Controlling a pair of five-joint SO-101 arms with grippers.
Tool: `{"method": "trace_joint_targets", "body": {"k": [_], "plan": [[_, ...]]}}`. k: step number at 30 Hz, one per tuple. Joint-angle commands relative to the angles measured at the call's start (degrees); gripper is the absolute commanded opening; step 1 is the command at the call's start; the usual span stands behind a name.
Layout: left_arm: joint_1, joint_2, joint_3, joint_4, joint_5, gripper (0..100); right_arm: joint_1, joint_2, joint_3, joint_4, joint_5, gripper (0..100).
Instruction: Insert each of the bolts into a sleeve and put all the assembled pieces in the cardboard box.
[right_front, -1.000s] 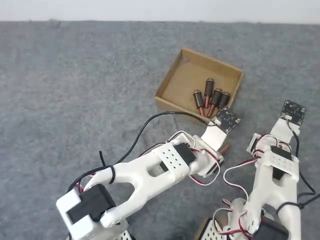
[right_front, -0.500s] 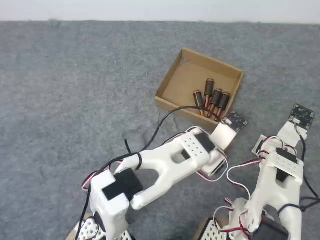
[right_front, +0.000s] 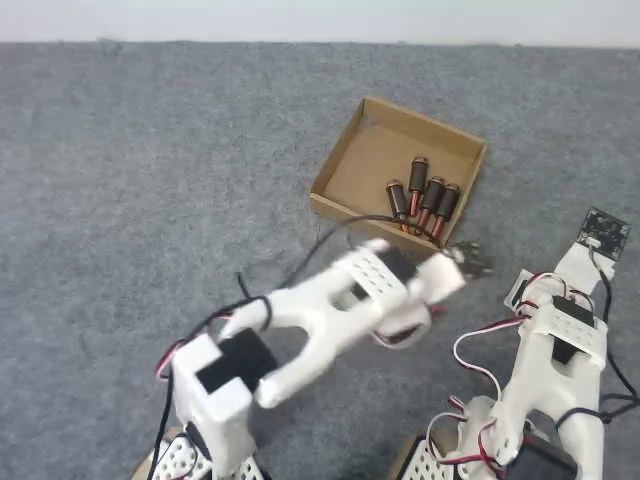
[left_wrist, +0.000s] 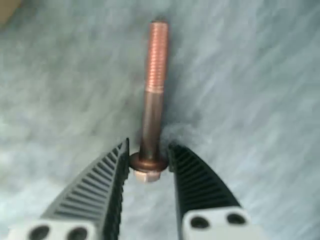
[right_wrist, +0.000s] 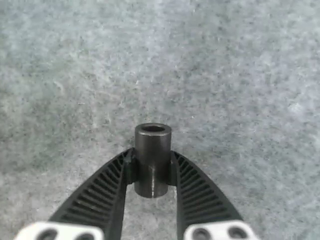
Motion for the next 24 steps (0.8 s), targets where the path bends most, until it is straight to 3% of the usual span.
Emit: {"method": "trace_joint_targets", "body": {"k": [1,7,11,13,20,24], "plan": [[-8.35,-9.49,3.82,3.43,-13.8,1,0.66,-3.21,-0.53,-1.01,-0.62,3.7],[-16.44,-19.16,10.51,3.25,-30.51,5,0.66,-3.12,-0.53,-1.01,-0.62,3.7],[-21.36,-19.69,11.82,2.73,-31.56,19,0.66,-3.12,-0.53,-1.01,-0.62,3.7],[-23.56,-18.9,11.91,0.53,-31.21,21,0.66,-3.12,-0.53,-1.01,-0.62,3.7],[-25.41,-21.63,11.74,-0.44,-21.54,20,0.66,-3.03,-0.53,-1.01,-0.62,3.7],[-20.04,-29.01,12.35,2.99,-7.56,20,0.66,-3.03,-0.53,-1.01,-0.62,3.7]]}}
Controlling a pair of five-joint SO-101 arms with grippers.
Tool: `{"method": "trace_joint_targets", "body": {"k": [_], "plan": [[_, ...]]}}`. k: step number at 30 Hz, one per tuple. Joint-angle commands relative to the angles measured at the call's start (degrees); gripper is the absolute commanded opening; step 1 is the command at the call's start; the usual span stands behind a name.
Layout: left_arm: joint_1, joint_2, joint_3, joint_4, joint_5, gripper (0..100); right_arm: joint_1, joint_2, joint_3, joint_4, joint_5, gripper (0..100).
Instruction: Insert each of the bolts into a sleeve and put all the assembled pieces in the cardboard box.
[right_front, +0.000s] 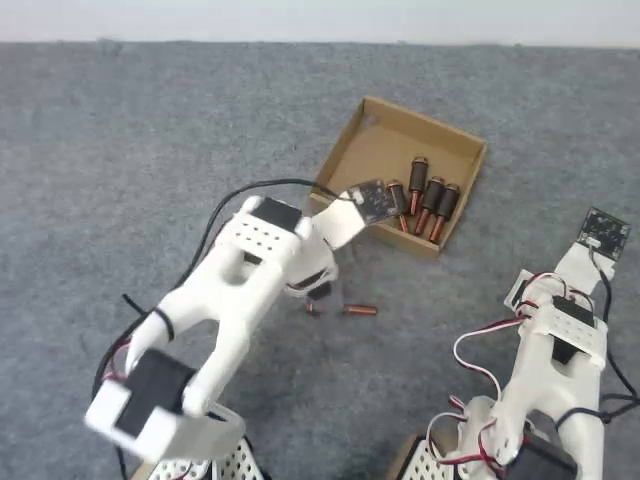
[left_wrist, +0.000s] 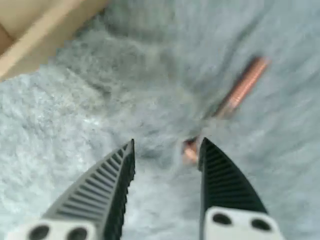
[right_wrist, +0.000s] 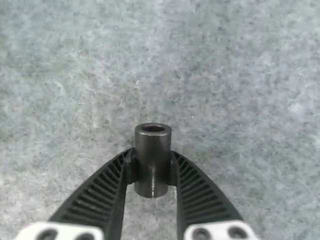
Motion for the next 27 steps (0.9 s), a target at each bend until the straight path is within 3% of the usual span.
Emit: {"method": "trace_joint_targets", "body": {"k": [1,5,14,18,22,27], "plan": [[5.45,-11.16,0.48,3.16,17.76,20,0.66,-3.03,-0.53,-1.01,-0.62,3.7],[7.21,-18.46,4.88,2.9,33.23,20,0.66,-3.03,-0.53,-1.01,-0.53,3.7],[12.04,-27.6,18.07,2.81,35.69,16,-0.66,-2.95,-0.44,-1.01,-0.53,3.7],[11.69,-27.96,24.57,-8.97,41.14,0,-0.66,-2.95,-0.44,-1.01,-0.53,3.7],[12.04,-27.96,32.48,-21.98,47.56,1,-0.75,-2.95,-0.44,-1.01,-0.53,3.7],[12.04,-27.96,34.15,-22.51,59.25,1,-0.75,-2.95,-0.44,-1.01,-0.44,3.7]]}}
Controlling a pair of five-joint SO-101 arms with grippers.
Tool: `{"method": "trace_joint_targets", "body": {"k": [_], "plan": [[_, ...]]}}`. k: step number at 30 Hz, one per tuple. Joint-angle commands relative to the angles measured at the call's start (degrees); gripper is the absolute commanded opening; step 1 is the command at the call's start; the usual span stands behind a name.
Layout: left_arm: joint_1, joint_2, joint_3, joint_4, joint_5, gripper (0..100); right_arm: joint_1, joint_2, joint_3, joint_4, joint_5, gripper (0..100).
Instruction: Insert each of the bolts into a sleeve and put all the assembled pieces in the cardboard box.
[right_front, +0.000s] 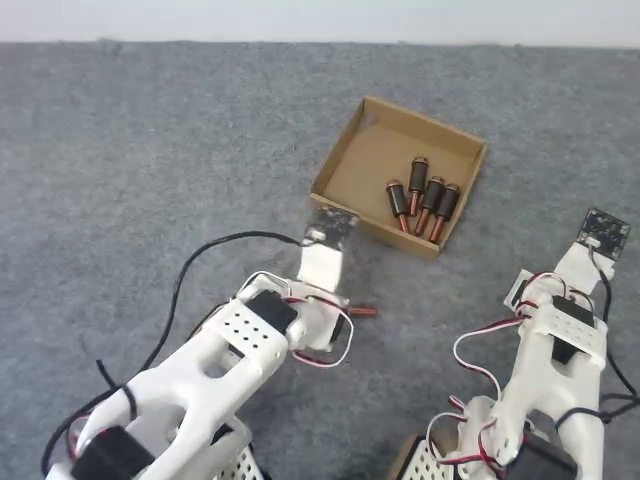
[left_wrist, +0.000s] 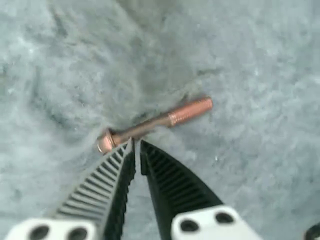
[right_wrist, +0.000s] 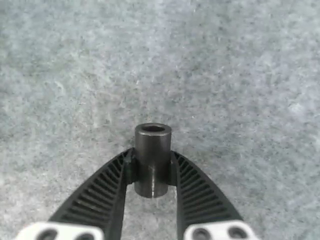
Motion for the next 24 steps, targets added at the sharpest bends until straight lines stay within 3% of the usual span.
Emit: {"method": "trace_joint_targets", "body": {"k": [1,9,17,24], "plan": [[0.44,-2.37,0.57,-1.85,9.67,1,-0.66,-2.95,-0.44,-1.01,-0.44,3.7],[0.44,-0.7,-0.84,2.29,10.2,1,-0.75,-2.95,-0.44,-1.01,-0.44,3.7],[-0.26,15.38,-9.45,2.11,10.11,1,-0.75,-2.95,-0.53,-1.01,-0.44,3.7],[-7.91,22.86,-16.48,2.11,10.2,1,-0.75,-2.95,-0.53,-1.01,-0.44,3.7]]}}
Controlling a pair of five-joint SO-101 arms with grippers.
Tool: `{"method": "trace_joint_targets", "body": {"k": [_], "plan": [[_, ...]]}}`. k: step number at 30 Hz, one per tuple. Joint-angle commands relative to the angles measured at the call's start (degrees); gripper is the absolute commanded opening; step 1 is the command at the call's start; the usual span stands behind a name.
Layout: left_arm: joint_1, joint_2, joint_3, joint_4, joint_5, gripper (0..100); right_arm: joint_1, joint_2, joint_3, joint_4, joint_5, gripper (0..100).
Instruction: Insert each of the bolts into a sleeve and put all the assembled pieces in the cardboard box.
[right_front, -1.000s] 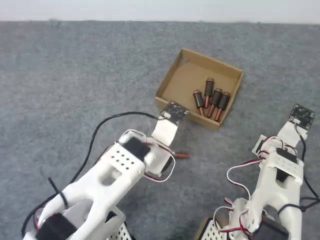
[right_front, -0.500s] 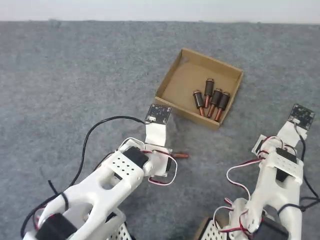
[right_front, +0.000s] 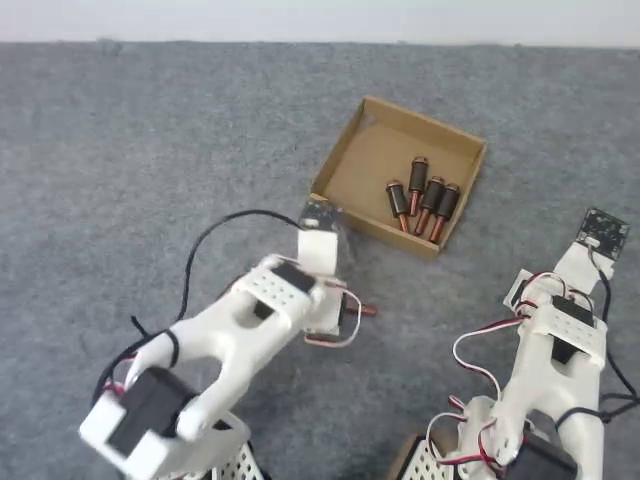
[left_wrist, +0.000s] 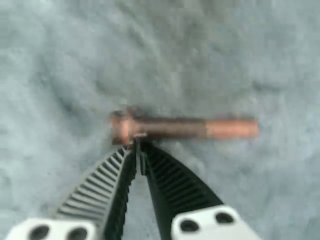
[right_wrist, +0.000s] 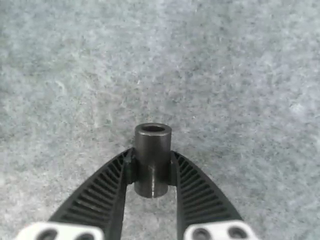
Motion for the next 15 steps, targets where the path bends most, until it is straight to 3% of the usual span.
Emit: {"method": "trace_joint_targets", "body": {"k": [1,6,15], "plan": [[-5.1,2.29,-6.29,-0.09,0.35,1,-0.57,-2.95,-0.53,-1.01,-0.44,3.7],[-8.88,5.71,-8.48,-6.15,0.35,1,-0.57,-2.95,-0.53,-1.01,-0.44,3.7],[-7.03,8.0,-11.3,-12.31,0.35,2,-0.57,-2.95,-0.53,-1.01,-0.44,3.7]]}}
